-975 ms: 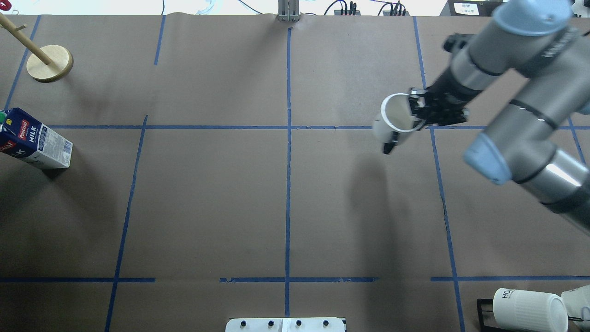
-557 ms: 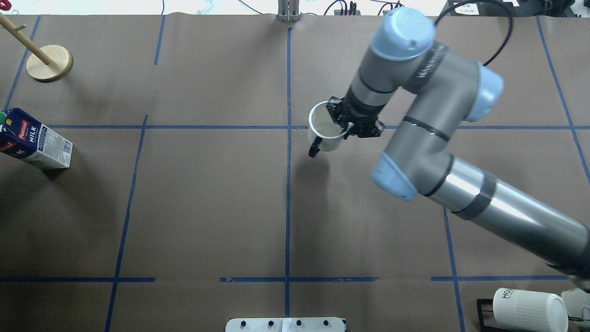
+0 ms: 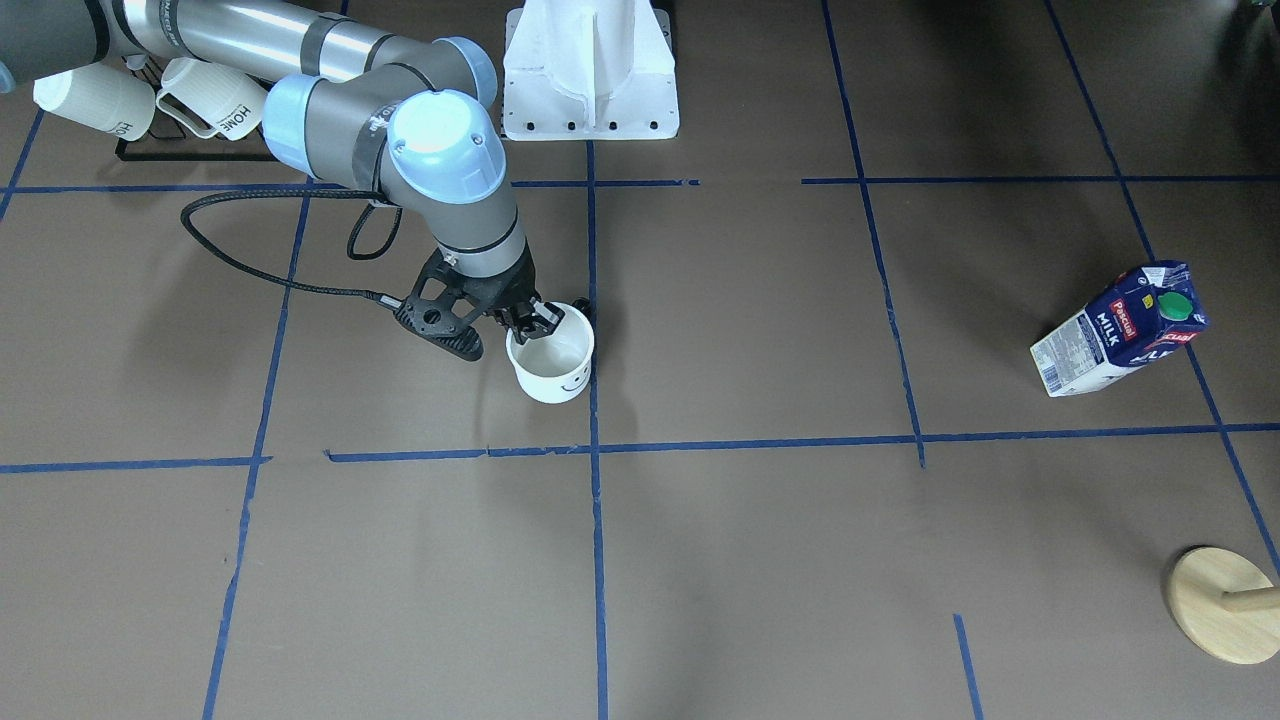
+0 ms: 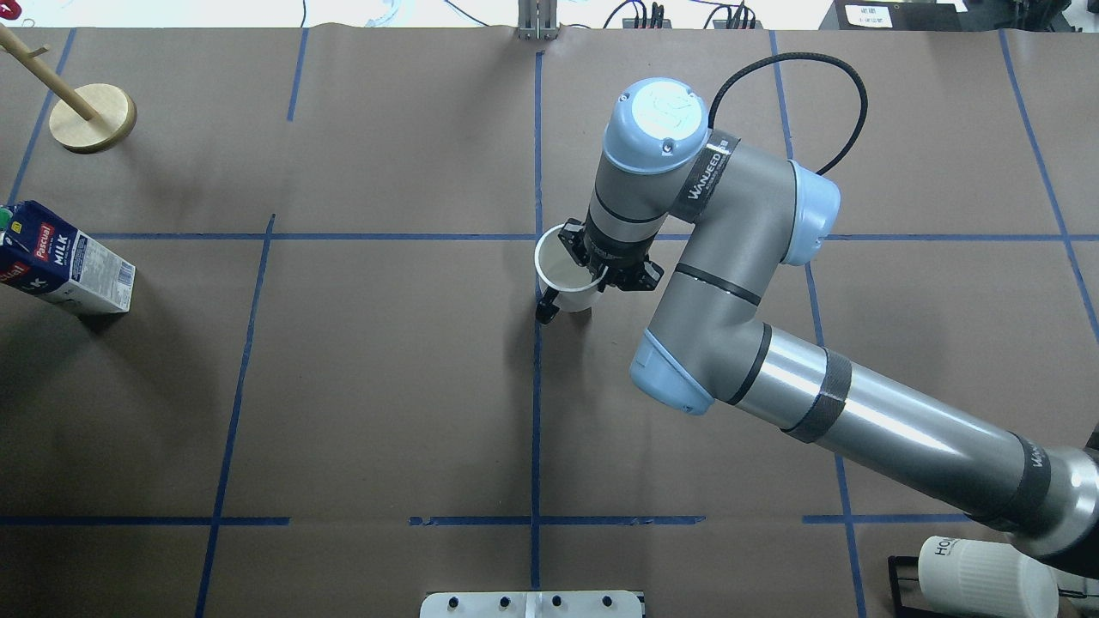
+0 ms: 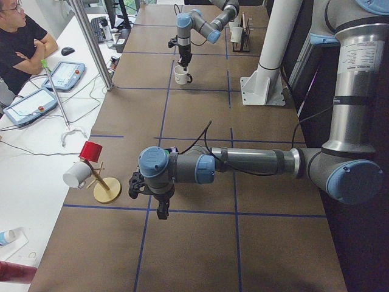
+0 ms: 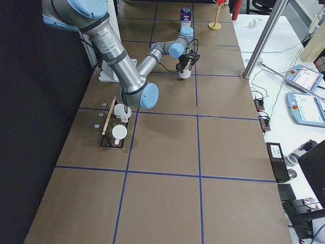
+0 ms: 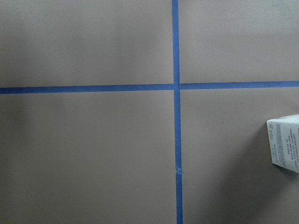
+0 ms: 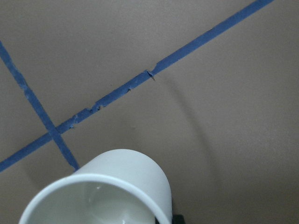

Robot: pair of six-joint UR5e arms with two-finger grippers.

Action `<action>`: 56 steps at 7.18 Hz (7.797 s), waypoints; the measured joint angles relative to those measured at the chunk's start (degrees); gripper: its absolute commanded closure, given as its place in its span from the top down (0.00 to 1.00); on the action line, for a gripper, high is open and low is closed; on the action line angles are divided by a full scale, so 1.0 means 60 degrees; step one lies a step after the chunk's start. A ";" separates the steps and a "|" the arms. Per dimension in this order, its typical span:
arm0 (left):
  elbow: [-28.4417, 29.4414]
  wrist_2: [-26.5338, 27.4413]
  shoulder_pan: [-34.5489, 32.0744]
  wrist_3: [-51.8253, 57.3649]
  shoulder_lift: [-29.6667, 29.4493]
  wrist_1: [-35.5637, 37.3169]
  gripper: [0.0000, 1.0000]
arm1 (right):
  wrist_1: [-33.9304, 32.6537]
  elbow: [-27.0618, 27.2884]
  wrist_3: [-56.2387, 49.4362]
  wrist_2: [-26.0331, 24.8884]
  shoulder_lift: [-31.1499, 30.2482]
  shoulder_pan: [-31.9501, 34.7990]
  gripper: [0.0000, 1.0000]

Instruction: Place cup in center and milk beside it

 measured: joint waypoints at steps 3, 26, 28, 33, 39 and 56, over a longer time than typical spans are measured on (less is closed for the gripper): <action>0.0008 0.0000 0.0000 0.0001 -0.0002 0.0000 1.00 | 0.0028 -0.0061 -0.0031 -0.0048 0.0099 -0.0184 0.06; -0.3066 0.1533 0.3493 -0.7079 0.0304 -0.2008 1.00 | -0.0934 0.3154 -0.2496 0.0488 -0.1867 0.1886 1.00; -0.2604 0.1576 0.3552 -0.7056 0.0001 -0.2036 1.00 | -0.0959 0.3376 -0.2672 0.0507 -0.2072 0.2023 1.00; -0.2158 0.1521 0.3707 -0.7077 -0.0200 -0.2046 0.89 | -0.0971 0.3624 -0.2921 0.0866 -0.2358 0.2431 1.00; -0.2179 0.1467 0.3790 -0.7051 -0.0247 -0.2023 0.09 | -0.0973 0.3649 -0.3044 0.0906 -0.2411 0.2524 1.00; -0.1418 0.3026 0.8180 -1.1255 -0.7926 0.2144 0.07 | -0.0881 0.3628 -1.2180 0.2707 -0.6144 0.6425 1.00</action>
